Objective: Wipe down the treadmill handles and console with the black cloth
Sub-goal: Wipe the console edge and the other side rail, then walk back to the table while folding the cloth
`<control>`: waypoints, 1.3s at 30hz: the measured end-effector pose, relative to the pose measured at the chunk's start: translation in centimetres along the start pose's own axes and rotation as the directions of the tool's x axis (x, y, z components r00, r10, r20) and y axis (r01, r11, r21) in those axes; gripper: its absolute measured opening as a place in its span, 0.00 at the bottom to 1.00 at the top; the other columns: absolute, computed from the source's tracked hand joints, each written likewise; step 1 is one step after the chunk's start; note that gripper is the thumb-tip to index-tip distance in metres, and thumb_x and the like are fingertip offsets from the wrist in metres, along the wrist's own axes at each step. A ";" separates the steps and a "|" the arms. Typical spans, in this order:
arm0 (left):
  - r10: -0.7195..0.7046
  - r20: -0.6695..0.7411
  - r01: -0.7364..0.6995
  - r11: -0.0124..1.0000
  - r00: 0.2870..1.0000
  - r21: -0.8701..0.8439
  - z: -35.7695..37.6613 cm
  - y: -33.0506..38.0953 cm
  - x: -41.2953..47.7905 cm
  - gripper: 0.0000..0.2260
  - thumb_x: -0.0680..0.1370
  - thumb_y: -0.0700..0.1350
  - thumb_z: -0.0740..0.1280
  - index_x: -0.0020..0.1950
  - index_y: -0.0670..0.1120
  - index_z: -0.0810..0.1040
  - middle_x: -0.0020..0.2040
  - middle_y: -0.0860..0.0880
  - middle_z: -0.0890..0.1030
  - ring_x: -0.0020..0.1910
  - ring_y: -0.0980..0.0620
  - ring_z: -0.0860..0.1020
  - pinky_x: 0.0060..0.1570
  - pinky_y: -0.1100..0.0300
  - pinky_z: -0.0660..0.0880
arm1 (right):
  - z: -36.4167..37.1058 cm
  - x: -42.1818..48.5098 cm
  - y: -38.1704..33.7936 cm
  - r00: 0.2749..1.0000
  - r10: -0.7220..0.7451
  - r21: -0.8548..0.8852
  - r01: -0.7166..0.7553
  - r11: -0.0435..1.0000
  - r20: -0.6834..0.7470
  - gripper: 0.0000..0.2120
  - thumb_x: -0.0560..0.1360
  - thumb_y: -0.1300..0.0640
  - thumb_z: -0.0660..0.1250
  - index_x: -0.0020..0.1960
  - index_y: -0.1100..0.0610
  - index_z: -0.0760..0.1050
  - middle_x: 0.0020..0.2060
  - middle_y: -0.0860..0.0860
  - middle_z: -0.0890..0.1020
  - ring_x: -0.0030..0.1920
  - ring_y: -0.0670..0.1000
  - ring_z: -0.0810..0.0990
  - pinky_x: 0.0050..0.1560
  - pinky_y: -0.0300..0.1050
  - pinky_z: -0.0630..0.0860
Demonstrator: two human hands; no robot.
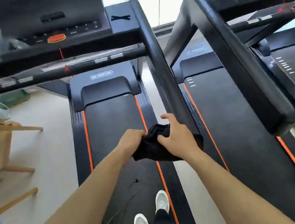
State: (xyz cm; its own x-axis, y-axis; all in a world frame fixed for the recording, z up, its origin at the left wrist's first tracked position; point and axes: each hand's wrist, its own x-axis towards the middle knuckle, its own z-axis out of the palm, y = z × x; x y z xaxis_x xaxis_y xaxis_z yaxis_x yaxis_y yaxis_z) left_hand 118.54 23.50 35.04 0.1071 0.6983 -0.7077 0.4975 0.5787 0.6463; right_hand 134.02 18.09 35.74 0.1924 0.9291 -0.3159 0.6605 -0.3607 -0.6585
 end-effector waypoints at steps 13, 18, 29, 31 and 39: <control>-0.168 -0.113 0.107 0.903 0.979 -0.415 -14.6 -14.9 -16.4 0.04 0.62 0.41 0.63 0.28 0.48 0.70 0.30 0.46 0.71 0.28 0.48 0.70 0.30 0.61 0.64 | 14.5 -7.6 -16.2 0.728 -0.153 -0.008 0.213 0.977 0.669 0.12 0.77 0.57 0.65 0.36 0.53 0.68 0.31 0.49 0.72 0.33 0.49 0.71 0.33 0.44 0.65; -0.308 -0.235 0.121 0.805 0.922 -0.581 -17.5 -24.4 -24.1 0.04 0.68 0.38 0.63 0.39 0.42 0.77 0.36 0.42 0.78 0.37 0.44 0.78 0.38 0.56 0.73 | 23.6 -15.0 -21.5 0.538 -0.302 -0.115 0.609 0.785 0.787 0.11 0.74 0.51 0.67 0.54 0.54 0.77 0.52 0.52 0.82 0.53 0.54 0.79 0.52 0.49 0.75; -0.739 -0.360 0.031 0.457 0.569 -0.889 -11.7 -44.7 -38.8 0.16 0.68 0.49 0.70 0.49 0.40 0.82 0.47 0.40 0.84 0.48 0.40 0.84 0.45 0.53 0.80 | 38.8 -36.0 -23.8 -0.041 -0.212 0.084 0.977 0.194 0.976 0.09 0.76 0.55 0.64 0.53 0.58 0.70 0.51 0.58 0.81 0.52 0.60 0.78 0.45 0.48 0.70; -0.805 -0.339 -0.014 0.381 0.487 -0.924 -9.3 -46.8 -41.2 0.14 0.69 0.50 0.70 0.47 0.40 0.82 0.46 0.41 0.84 0.44 0.42 0.83 0.38 0.56 0.76 | 40.6 -39.6 -23.2 -0.165 -0.110 0.174 0.982 0.074 0.980 0.08 0.77 0.55 0.63 0.52 0.59 0.73 0.51 0.59 0.81 0.52 0.60 0.79 0.46 0.48 0.71; -0.984 -0.143 -0.090 0.133 0.109 -0.987 3.8 -50.0 -49.2 0.19 0.74 0.55 0.68 0.45 0.37 0.82 0.41 0.39 0.84 0.41 0.41 0.84 0.41 0.47 0.81 | 43.5 -52.2 -18.6 -0.520 0.267 0.583 0.759 -0.292 0.811 0.12 0.77 0.51 0.64 0.38 0.53 0.68 0.43 0.54 0.78 0.45 0.57 0.75 0.40 0.48 0.69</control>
State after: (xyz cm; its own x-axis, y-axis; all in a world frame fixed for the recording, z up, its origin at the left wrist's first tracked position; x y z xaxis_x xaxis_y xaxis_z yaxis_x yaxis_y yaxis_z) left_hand 91.63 -41.42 36.48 -0.6004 -0.4330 -0.6723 -0.7931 0.4303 0.4312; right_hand 80.13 -27.31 34.76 -0.5125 -0.6461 -0.5655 -0.4694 0.7623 -0.4456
